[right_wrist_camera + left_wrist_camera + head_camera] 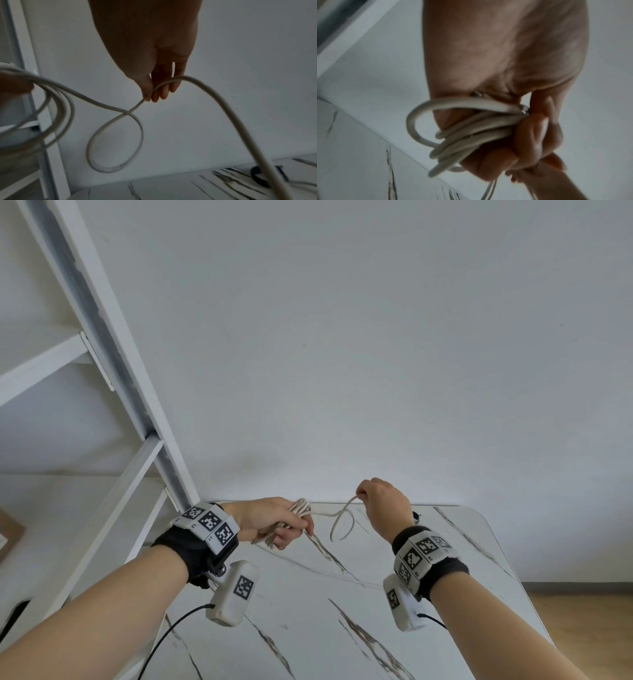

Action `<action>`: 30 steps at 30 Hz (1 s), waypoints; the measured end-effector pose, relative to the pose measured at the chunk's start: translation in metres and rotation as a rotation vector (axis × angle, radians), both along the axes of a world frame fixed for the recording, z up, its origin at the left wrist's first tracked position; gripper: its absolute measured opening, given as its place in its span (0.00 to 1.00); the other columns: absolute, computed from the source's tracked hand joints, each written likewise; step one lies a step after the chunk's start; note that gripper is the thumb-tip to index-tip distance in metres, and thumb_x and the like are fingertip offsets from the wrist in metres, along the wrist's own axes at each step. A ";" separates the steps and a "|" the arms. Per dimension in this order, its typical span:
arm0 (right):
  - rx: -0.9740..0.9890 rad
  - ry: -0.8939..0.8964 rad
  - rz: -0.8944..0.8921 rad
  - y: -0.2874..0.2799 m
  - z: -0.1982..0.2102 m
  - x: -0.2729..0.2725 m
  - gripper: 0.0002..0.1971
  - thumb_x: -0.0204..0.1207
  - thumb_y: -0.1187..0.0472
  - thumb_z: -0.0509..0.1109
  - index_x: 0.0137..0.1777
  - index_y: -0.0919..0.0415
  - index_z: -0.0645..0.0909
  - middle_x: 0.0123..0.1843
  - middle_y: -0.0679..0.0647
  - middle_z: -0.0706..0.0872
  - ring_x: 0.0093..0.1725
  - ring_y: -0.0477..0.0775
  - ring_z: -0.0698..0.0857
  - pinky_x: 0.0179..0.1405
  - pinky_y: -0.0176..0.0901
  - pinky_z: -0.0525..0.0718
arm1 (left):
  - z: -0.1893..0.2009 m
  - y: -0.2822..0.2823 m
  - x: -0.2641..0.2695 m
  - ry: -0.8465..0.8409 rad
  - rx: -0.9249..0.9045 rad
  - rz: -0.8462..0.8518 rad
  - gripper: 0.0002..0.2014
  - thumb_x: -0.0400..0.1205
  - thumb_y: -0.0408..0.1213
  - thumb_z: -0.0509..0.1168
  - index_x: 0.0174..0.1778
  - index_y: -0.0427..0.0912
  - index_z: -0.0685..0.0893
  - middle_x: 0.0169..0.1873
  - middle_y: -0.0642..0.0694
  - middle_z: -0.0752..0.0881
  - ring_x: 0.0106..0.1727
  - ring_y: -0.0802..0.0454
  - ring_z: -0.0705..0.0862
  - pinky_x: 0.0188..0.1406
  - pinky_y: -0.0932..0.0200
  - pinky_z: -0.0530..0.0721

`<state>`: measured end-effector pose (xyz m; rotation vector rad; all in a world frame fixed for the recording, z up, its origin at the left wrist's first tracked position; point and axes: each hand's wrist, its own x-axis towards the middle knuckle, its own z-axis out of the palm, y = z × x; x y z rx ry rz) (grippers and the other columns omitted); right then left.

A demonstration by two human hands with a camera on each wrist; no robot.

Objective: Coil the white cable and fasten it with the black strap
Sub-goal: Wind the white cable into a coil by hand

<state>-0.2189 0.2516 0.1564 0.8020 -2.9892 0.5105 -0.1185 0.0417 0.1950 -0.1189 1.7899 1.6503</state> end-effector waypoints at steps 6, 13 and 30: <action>0.043 -0.089 -0.018 0.002 -0.014 0.007 0.09 0.82 0.63 0.58 0.53 0.60 0.80 0.51 0.58 0.87 0.49 0.61 0.84 0.51 0.51 0.81 | 0.009 -0.001 -0.002 0.089 0.051 0.169 0.18 0.84 0.42 0.59 0.30 0.37 0.74 0.11 0.54 0.62 0.13 0.57 0.61 0.20 0.65 0.65; -0.172 -0.060 0.182 -0.022 -0.011 0.025 0.18 0.71 0.66 0.64 0.62 0.59 0.80 0.62 0.53 0.81 0.63 0.55 0.78 0.66 0.45 0.67 | 0.007 0.006 -0.008 0.101 0.065 0.288 0.19 0.87 0.39 0.52 0.30 0.36 0.74 0.12 0.52 0.63 0.15 0.56 0.63 0.22 0.63 0.69; -0.228 -0.193 0.146 -0.050 -0.009 0.035 0.09 0.75 0.67 0.57 0.35 0.58 0.72 0.30 0.56 0.77 0.31 0.61 0.72 0.32 0.49 0.70 | 0.040 0.016 -0.001 -0.037 0.340 0.201 0.17 0.80 0.43 0.59 0.31 0.41 0.86 0.10 0.56 0.63 0.09 0.63 0.60 0.16 0.68 0.64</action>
